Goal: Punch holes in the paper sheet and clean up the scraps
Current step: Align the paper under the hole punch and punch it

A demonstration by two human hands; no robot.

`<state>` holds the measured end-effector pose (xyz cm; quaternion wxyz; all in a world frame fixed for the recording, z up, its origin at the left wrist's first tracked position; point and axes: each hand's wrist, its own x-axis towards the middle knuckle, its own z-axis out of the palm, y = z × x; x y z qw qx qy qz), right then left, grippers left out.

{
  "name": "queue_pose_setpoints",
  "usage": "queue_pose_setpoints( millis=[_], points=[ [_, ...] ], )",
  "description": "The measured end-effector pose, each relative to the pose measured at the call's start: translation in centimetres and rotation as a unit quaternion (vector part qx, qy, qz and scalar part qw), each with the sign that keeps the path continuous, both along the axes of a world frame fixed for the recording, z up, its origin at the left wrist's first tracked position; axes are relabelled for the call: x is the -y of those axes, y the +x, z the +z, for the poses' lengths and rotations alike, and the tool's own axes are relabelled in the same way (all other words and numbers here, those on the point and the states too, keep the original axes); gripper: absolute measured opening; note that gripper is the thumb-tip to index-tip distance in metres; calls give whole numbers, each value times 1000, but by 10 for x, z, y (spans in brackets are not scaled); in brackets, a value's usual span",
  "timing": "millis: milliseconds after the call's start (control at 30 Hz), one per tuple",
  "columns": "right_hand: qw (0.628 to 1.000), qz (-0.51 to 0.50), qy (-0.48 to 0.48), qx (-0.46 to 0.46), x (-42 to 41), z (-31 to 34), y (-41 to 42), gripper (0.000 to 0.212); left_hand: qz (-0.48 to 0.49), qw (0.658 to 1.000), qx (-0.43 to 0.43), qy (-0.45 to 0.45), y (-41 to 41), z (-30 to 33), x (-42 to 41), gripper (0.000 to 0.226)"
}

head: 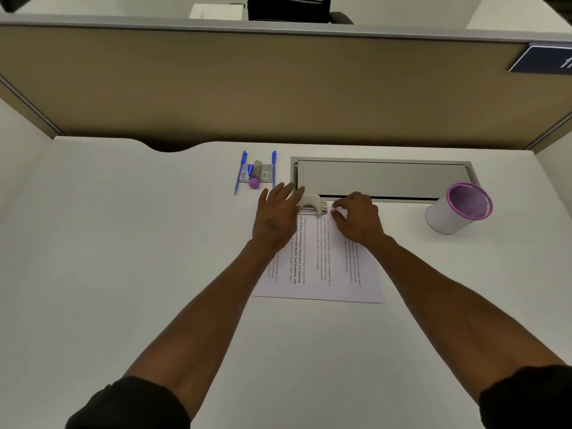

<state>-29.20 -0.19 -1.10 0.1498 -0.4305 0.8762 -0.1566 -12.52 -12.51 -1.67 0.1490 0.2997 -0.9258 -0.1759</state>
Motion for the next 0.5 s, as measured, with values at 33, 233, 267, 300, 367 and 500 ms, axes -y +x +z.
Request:
queue_pose_setpoints(
  millis=[33, 233, 267, 300, 367, 500],
  points=[
    [1000, -9, 0, 2, 3, 1, -1, 30, -3, 1000, 22, 0, -2, 1, 2, 48],
    [998, -57, 9, 19, 13, 2, -3, 19, -19, 996, 86, 15, -3, -7, 3, 54],
    [998, -60, 18, 15, 14, 2, -3, 19, -18, 996, 86, 14, -3, -8, 2, 55],
    [998, -62, 24, 11, 15, 2, -4, 20, -16, 996, 85, 14, -3, -9, 2, 55],
    [998, -61, 35, 6, 17, 2, -3, 20, -12, 996, 84, 18, -2, -10, 2, 55],
    [997, -36, 61, -2, 16, 0, -3, 16, -7, 996, 84, 24, -2, -11, 1, 55]
  ],
)
